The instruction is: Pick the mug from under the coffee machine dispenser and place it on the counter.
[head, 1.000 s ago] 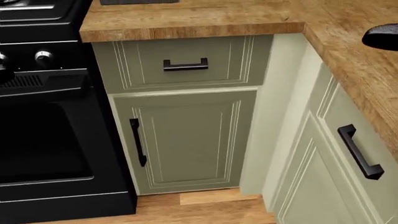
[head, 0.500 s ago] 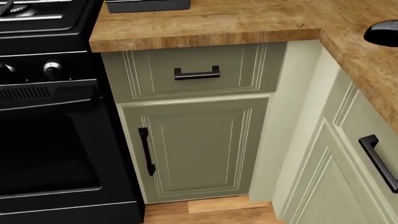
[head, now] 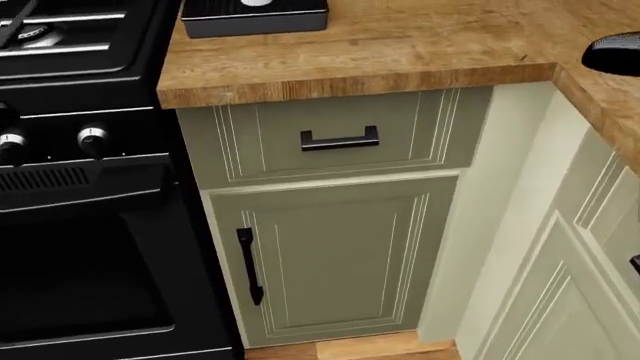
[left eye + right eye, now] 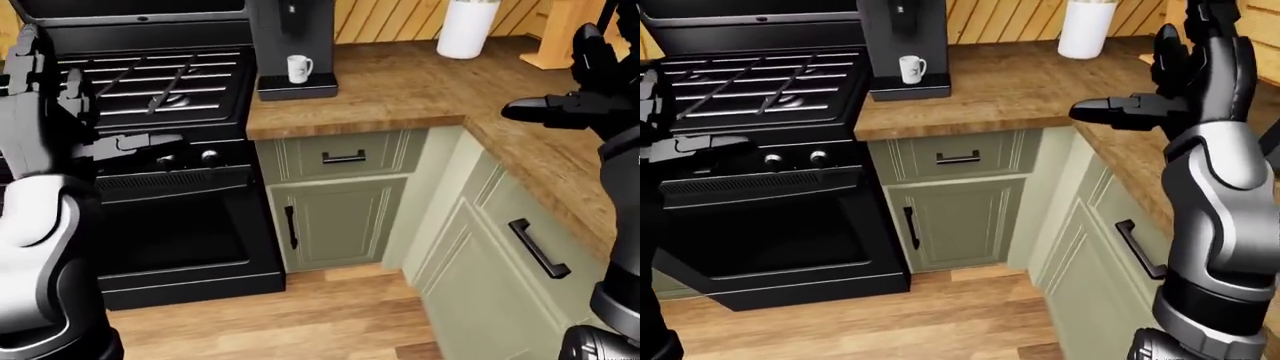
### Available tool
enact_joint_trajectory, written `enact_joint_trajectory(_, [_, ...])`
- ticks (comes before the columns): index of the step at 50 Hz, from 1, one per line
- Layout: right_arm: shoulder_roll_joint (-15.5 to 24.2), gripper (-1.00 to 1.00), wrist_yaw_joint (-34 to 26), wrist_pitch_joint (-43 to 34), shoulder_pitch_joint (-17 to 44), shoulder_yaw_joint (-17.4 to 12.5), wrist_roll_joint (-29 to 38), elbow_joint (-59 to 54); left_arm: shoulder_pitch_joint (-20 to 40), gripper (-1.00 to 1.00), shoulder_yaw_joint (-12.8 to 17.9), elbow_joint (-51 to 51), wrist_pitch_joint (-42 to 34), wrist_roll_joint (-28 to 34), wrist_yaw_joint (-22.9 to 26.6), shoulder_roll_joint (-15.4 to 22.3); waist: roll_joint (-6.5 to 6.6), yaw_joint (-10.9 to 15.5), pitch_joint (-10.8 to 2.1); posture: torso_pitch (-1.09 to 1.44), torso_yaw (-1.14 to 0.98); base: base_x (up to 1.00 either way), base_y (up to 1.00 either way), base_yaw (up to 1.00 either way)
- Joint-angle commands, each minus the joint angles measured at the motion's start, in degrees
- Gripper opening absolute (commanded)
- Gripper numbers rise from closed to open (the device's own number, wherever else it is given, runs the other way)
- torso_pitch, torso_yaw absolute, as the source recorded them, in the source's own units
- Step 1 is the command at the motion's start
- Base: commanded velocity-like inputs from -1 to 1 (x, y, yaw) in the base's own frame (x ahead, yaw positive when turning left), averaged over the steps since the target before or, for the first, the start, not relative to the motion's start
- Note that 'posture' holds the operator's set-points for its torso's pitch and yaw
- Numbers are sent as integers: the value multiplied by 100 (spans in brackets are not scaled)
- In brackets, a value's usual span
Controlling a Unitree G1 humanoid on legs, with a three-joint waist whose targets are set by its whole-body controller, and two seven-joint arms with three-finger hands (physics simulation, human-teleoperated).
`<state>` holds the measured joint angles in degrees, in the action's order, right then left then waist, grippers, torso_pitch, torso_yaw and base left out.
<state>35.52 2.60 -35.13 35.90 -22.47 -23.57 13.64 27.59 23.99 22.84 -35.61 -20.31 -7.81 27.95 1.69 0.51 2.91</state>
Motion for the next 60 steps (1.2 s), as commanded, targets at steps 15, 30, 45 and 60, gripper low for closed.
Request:
enact_joint_trajectory(15, [180,100,32,237,187,-205,24,162,163,100,17,242,206,38,58,42,-281,-78,-79,0,0,20,13,0])
enact_joint_trajectory(30, [205,100,55,200,216,-202,-4,193,184,100,45,303,130,8,57,58,-218,21,-95,0,0,20,13,0])
enact_joint_trajectory(45, [192,100,61,215,230,-194,8,160,192,100,27,278,153,9,49,66,169,-143,-138,0,0,20,12,0])
enact_joint_trajectory(60, [225,100,92,200,280,-188,-21,140,193,100,39,276,158,5,48,92,-484,19,-163,0,0,20,11,0])
